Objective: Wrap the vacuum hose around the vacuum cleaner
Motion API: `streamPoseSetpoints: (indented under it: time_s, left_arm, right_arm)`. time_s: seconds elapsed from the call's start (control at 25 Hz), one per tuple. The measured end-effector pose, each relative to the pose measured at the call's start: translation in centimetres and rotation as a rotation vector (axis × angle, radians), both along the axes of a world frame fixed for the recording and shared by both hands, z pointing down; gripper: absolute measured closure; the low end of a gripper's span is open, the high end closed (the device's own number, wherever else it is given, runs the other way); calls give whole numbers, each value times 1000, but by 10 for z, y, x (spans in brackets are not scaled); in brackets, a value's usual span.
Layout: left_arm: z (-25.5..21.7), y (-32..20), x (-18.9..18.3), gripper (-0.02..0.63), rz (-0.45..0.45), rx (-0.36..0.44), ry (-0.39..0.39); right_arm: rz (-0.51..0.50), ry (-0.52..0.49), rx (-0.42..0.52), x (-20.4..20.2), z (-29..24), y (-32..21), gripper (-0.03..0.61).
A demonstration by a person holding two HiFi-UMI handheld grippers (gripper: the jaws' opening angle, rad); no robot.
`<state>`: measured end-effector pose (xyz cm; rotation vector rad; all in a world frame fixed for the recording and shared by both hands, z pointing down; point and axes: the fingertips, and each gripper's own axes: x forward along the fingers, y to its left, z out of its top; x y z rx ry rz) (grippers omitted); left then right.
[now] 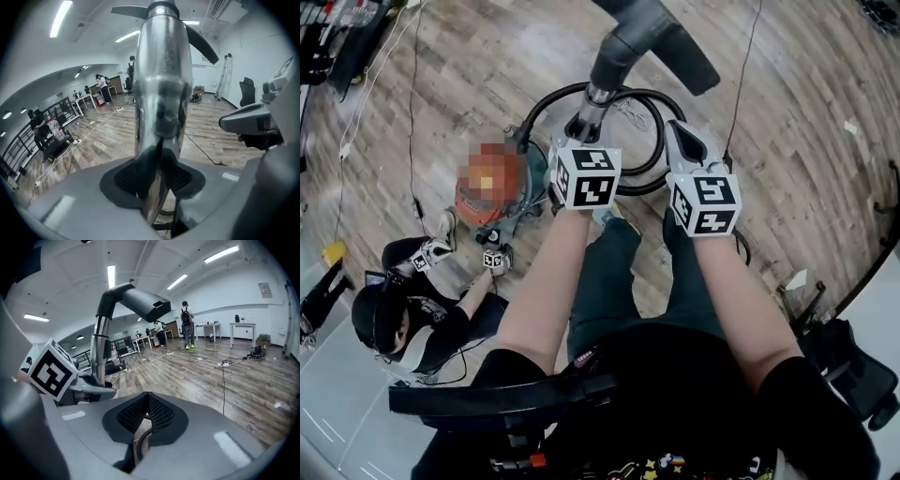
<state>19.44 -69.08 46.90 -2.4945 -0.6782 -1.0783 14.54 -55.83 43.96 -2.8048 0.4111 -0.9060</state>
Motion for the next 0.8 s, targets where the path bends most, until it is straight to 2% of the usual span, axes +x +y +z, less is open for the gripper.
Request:
streamPoseSetpoints:
  time_s: [0.4, 0.8]
  left_arm:
    - [195, -5, 57, 463, -20, 3, 15]
    - [344, 18, 109, 463, -19, -19, 51]
  right_arm:
    - [-44, -16, -14, 33, 194, -10, 555]
    - [-53, 45, -41, 72, 322, 3, 555]
